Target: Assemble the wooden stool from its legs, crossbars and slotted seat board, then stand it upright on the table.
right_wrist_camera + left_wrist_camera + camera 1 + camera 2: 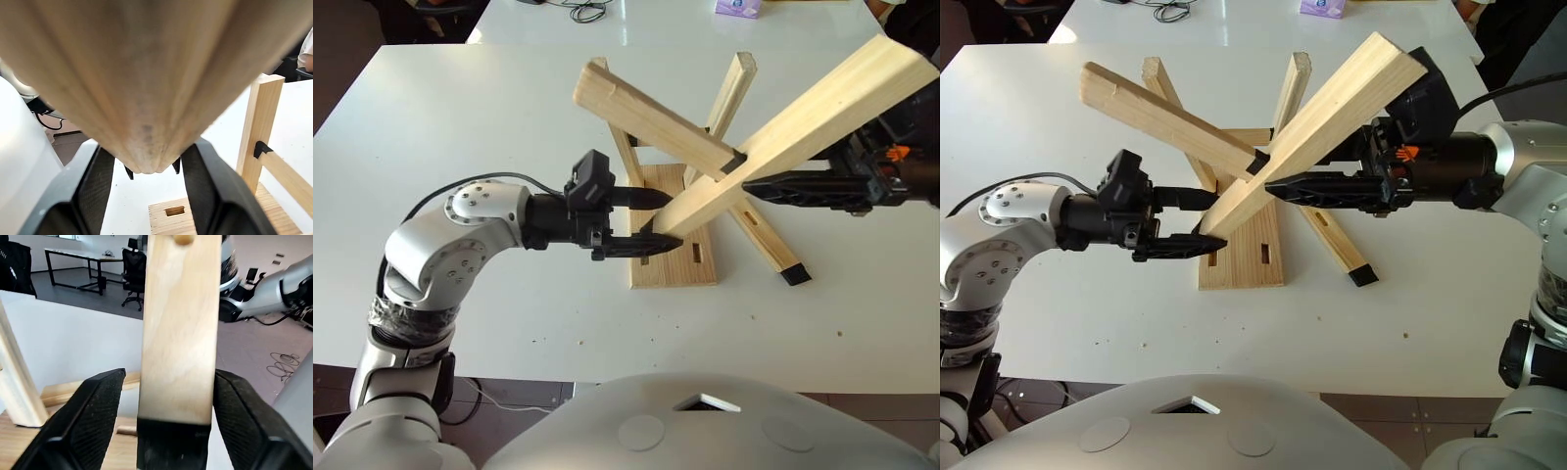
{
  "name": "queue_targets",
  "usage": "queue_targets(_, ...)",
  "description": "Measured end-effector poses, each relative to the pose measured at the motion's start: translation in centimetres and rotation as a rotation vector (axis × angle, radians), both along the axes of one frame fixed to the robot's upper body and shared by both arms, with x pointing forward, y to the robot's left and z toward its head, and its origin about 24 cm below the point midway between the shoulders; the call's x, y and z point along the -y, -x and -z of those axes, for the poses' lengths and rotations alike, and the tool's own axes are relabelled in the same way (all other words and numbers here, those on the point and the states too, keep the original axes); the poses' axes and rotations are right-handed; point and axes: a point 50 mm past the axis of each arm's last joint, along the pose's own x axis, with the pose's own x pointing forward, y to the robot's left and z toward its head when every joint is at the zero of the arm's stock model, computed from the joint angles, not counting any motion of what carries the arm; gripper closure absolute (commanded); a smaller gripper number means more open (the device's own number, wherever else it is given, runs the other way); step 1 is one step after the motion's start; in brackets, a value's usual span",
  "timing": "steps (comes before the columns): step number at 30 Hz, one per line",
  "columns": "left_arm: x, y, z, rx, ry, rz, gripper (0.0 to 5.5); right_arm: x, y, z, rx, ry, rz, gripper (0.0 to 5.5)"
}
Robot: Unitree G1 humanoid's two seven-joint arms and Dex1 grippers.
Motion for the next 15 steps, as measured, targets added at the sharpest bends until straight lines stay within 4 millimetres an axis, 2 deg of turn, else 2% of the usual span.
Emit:
queue_targets(3, -0.6, -0.3, 1.7, 0.05, -0.094, -0.023, 1.7, 0.8, -0.6, -0.1, 0.058, 0.03, 0.071, 3.49)
queue_targets(8, -2.0, 0.5, 4.3, 0.105, -0.227, 0.023, 1.7, 2.3, -0.7, 0.9, 0.147, 0.162, 0.129, 3.49)
queue_targets(15, -2.2, 0.9, 5.3, 0.145, -0.268, 0.041, 1.7, 2.7, -0.2, 5.5, 0.196, 0.366, 0.093, 3.49)
